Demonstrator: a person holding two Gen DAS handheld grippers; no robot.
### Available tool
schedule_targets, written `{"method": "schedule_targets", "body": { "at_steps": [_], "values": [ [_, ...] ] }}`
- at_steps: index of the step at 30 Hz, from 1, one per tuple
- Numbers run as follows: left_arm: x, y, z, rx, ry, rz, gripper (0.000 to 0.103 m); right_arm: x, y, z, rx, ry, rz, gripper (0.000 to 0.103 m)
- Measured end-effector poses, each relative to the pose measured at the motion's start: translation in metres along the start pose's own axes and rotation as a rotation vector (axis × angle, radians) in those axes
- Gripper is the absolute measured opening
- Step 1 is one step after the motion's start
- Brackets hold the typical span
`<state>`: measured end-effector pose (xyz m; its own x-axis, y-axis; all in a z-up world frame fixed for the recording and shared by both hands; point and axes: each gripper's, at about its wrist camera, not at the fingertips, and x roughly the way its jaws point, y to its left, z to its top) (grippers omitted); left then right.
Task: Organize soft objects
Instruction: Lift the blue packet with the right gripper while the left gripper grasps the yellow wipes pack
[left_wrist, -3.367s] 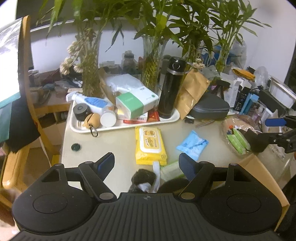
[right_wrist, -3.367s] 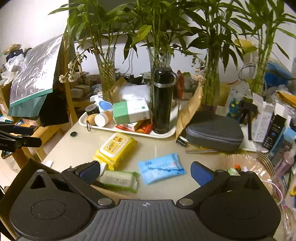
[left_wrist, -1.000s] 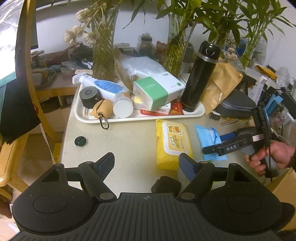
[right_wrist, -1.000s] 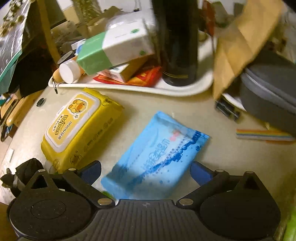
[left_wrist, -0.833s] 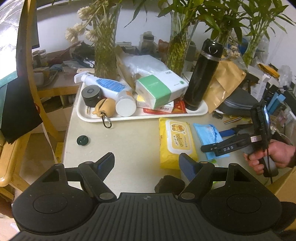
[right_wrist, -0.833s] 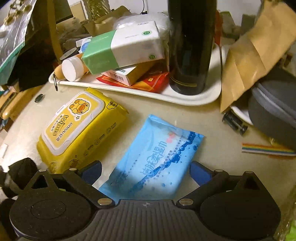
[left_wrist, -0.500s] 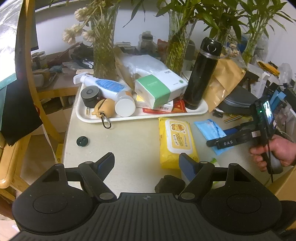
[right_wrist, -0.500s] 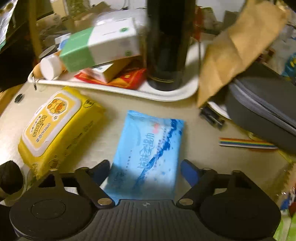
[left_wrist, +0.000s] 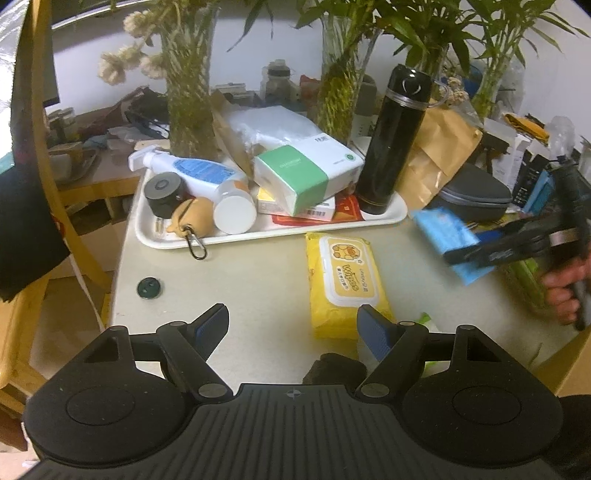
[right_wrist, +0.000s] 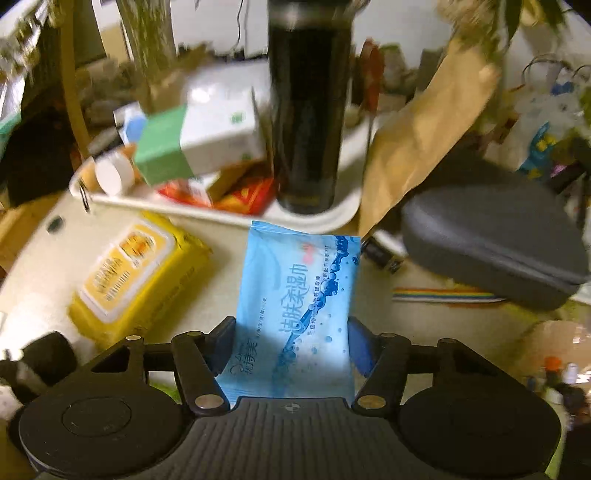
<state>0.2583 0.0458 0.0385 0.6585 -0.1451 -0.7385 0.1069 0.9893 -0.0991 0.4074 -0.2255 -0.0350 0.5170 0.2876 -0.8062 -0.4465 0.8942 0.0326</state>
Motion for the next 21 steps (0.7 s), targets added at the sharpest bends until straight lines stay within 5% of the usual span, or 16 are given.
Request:
{"method": "schedule_targets", "body": {
  "at_steps": [10,21],
  "values": [
    [0.002,-0.004,-0.001,0.012,-0.030,-0.010,0.076,-0.102,-0.013,-0.021,0.125,-0.191,0.029,0.065],
    [0.007,-0.018,0.012,0.080,-0.021,-0.049,0.076,-0.169,-0.016,-0.053,0.138,-0.313,0.012,0.065]
  ]
}}
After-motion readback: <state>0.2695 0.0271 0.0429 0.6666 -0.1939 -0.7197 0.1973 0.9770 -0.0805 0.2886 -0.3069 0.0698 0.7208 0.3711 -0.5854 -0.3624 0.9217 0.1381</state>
